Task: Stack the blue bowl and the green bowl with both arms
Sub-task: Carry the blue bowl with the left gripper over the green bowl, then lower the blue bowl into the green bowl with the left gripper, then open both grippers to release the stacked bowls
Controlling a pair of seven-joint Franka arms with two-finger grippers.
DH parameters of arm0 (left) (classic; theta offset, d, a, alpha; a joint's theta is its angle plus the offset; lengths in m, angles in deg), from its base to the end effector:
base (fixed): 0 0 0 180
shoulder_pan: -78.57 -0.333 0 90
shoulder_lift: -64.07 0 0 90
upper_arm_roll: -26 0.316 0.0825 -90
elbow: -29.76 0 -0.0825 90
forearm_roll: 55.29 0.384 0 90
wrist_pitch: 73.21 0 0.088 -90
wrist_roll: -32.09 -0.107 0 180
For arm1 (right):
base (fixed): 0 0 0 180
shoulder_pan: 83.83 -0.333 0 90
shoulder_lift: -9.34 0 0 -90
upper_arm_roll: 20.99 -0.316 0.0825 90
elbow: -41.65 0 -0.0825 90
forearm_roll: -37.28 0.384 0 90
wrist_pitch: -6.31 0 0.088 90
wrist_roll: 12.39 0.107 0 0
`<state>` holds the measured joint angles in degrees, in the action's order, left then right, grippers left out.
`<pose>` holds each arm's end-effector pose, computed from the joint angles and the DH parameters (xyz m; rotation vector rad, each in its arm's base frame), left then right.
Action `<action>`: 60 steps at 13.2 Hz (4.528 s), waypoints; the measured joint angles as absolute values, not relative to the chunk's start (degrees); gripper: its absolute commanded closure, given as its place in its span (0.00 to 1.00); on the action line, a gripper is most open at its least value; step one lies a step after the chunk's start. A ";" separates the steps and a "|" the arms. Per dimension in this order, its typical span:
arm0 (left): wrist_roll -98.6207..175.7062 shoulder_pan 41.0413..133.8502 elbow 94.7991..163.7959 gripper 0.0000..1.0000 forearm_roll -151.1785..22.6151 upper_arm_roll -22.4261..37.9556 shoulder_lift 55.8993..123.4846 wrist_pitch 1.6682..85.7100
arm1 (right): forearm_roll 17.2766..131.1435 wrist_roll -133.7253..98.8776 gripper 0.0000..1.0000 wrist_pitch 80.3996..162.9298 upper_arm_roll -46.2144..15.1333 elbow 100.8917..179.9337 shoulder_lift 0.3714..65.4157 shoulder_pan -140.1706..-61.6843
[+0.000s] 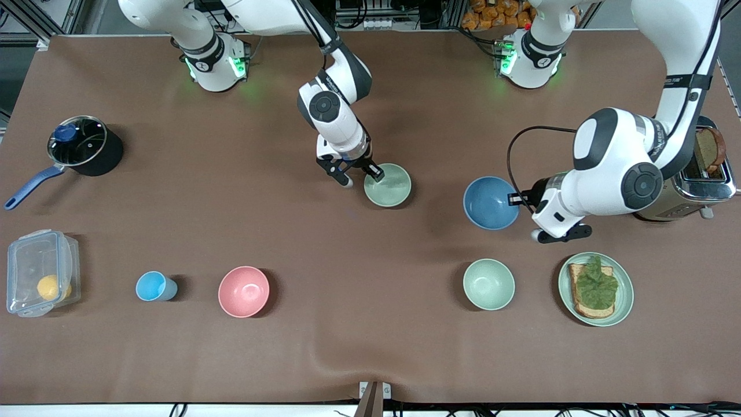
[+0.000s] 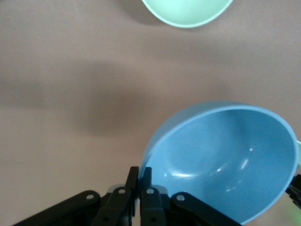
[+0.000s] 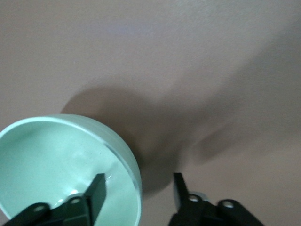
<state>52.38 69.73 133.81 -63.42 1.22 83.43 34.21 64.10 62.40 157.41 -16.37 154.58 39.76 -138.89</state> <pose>0.5820 -0.1608 0.3536 2.9172 0.2044 -0.4769 0.4062 0.4768 0.2106 -2.6799 1.1435 0.1828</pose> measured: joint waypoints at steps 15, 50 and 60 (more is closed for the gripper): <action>63.08 71.89 140.03 1.00 -63.94 -8.20 83.63 42.72 | 69.16 73.28 0.00 147.39 -13.78 152.37 37.10 -128.51; 80.48 85.82 143.03 0.99 -61.00 -8.19 94.25 60.86 | 80.12 73.19 0.00 157.61 -17.61 152.54 42.83 -128.75; 80.48 85.80 142.77 0.00 -61.00 -7.71 94.66 61.07 | 80.13 73.19 0.00 156.95 -17.66 152.54 42.83 -128.75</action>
